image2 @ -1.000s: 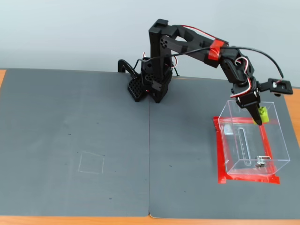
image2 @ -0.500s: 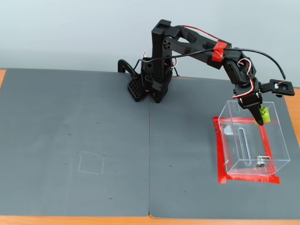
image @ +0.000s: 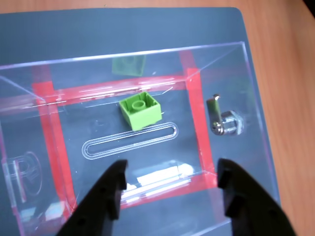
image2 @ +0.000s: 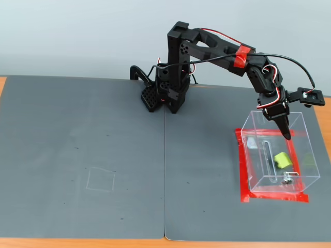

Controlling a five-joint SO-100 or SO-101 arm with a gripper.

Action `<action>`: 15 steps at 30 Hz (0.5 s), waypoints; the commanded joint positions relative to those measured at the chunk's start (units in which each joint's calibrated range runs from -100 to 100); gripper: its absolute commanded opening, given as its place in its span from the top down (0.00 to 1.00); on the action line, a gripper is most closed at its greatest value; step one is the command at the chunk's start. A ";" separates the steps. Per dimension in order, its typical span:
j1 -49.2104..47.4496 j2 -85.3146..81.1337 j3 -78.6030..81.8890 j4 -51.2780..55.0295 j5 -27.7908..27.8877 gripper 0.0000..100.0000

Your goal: Pick the green lego block and place it into the transparent box

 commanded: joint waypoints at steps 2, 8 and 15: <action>0.31 -0.44 -2.34 -0.13 -0.12 0.79; 0.31 -1.38 -2.07 -0.13 -0.12 0.79; 0.46 -1.46 -2.16 -0.13 -0.12 0.80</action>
